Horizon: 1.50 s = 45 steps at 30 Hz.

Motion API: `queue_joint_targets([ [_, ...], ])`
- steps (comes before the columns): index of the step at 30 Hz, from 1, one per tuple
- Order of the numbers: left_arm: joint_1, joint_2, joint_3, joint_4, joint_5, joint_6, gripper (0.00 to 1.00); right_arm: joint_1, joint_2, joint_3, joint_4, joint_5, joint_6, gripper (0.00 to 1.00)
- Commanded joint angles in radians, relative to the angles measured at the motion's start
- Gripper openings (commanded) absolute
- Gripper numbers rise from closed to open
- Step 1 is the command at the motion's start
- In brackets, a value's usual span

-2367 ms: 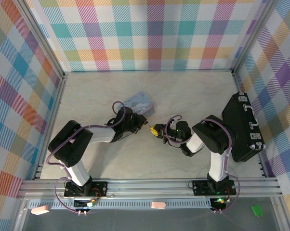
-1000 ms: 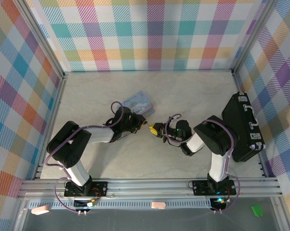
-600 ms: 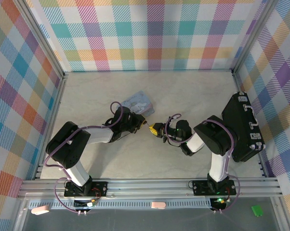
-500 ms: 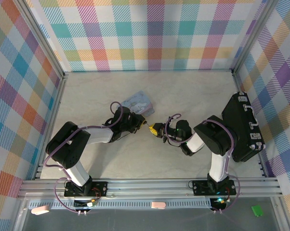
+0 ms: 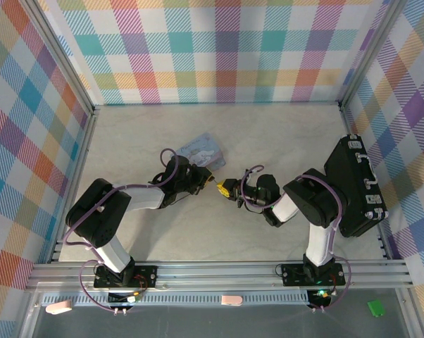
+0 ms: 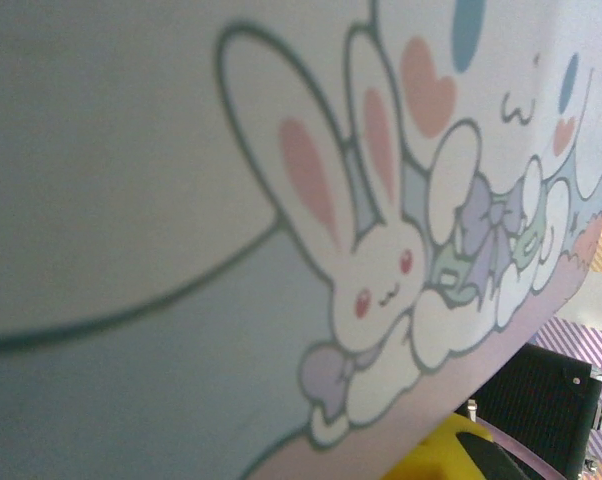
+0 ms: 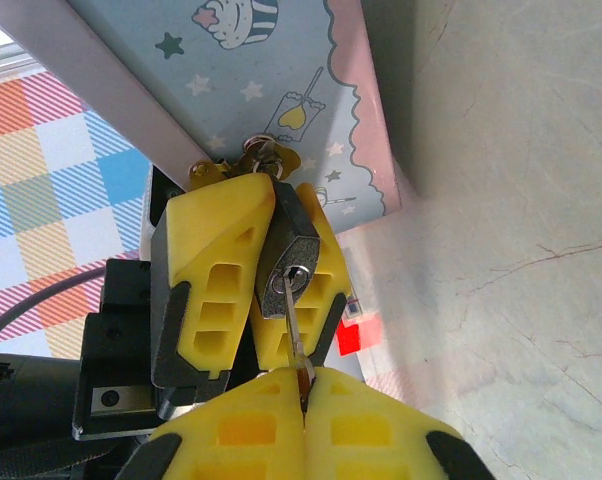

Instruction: Unlock the padlock with the key

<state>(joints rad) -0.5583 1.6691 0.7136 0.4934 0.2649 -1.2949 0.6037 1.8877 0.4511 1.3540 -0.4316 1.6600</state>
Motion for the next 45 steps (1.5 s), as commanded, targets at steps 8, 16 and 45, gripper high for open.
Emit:
queue_joint_targets([
  [8,0.010,-0.034,-0.016,0.039,0.034,-0.038,0.01,0.004,-0.007,0.018,0.054,-0.006,-0.017,0.00],
  [16,0.011,-0.033,-0.016,0.039,0.034,-0.038,0.01,0.004,-0.007,0.012,0.053,-0.006,-0.019,0.00],
  [45,0.014,-0.032,-0.017,0.038,0.034,-0.035,0.01,0.003,-0.025,-0.017,0.053,0.016,-0.048,0.00],
])
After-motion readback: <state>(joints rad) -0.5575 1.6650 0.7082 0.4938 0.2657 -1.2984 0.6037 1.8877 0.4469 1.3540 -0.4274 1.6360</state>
